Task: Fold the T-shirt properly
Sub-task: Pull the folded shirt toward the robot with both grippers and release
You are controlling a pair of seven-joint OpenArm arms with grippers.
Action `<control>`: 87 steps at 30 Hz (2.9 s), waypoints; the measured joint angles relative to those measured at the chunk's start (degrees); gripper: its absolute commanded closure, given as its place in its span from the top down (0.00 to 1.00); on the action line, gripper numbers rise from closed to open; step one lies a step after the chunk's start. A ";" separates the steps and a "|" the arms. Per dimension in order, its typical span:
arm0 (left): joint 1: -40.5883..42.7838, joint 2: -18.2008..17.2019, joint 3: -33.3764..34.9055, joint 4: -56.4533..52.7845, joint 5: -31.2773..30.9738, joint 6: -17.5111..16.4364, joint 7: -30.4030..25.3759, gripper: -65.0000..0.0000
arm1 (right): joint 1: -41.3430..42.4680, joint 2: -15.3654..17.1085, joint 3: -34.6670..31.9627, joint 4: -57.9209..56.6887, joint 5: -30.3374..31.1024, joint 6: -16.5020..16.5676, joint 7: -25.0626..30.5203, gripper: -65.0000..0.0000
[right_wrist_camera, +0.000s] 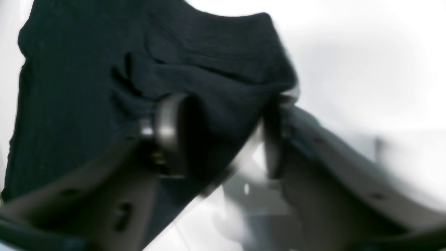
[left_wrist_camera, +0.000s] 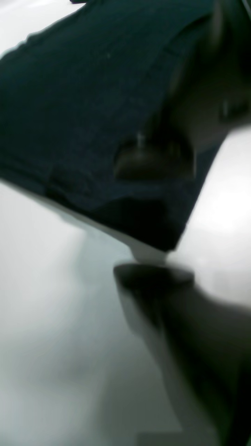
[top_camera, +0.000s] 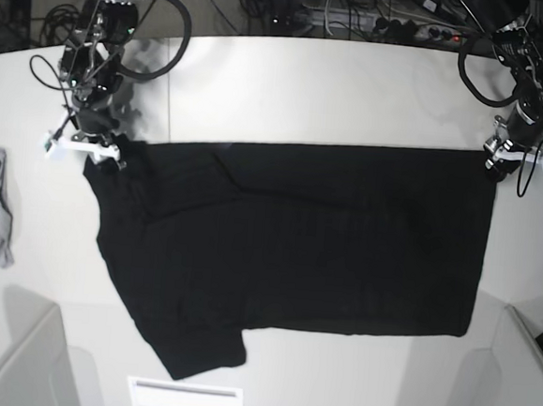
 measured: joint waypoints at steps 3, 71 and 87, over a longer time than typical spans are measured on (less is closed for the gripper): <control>0.26 0.17 0.00 -0.09 0.04 -0.02 0.55 0.08 | -0.04 0.68 0.00 -0.28 -0.07 0.00 -1.16 0.12; 23.89 0.26 0.26 14.43 0.09 -0.04 1.51 0.00 | -26.82 1.38 -0.39 17.42 5.88 -0.66 -3.30 0.00; 23.96 0.28 -0.02 14.43 0.11 -0.02 1.53 0.32 | -27.63 1.40 -0.39 17.46 6.19 -0.59 -2.84 0.24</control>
